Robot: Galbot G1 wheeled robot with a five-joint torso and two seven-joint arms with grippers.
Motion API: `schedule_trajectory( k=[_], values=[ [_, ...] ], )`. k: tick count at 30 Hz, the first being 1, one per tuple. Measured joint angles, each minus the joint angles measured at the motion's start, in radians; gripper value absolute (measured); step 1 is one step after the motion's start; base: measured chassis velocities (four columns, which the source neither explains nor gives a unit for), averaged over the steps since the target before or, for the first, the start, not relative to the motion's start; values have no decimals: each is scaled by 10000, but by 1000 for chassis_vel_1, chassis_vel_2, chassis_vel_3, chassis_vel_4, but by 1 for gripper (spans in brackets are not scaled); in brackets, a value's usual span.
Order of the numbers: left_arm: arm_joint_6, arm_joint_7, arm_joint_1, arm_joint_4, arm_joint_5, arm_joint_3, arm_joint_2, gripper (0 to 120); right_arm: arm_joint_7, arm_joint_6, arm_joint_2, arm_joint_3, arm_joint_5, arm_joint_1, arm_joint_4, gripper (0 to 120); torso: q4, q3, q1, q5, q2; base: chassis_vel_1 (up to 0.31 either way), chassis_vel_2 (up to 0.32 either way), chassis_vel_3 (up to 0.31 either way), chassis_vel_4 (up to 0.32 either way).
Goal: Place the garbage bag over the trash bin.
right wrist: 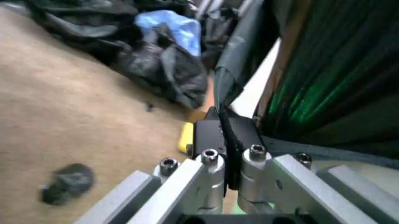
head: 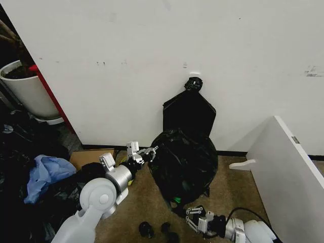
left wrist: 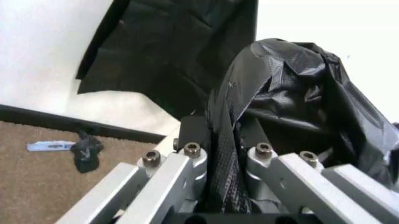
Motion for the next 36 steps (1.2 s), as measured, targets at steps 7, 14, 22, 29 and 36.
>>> schedule_trajectory(
  k=[7, 14, 22, 29, 36],
  values=[
    [-416, -50, 511, -236, -183, 154, -203, 5, 942, 257, 376, -151, 43, 580, -453, 0, -1, 0, 0, 0, 0, 0, 0, 0, 0],
    [-126, -317, 594, -465, -572, -88, -265, 5, 4042, -169, 632, 690, -4174, 844, -1423, 0, -1, 0, 0, -1, 1, 0, 0, 0, 0],
    [-652, 118, 539, -68, 395, -167, 130, 5, 3631, 180, 141, -10, -285, 366, -1059, 15, -1, 0, 0, -2, 1, 0, 0, 0, 0],
    [-1225, 345, 69, 755, 1111, -41, 252, 5, -1729, 385, -311, 915, 3414, 359, -1227, 38, 0, 1, 0, 0, 2, 0, 0, 0, 0],
    [-1580, 508, -381, 1330, 1725, 215, 278, 5, -3749, -453, -730, 1911, 6743, 169, -1028, 65, -2, 1, 0, 0, 2, 0, 0, 0, 0]
  ],
)
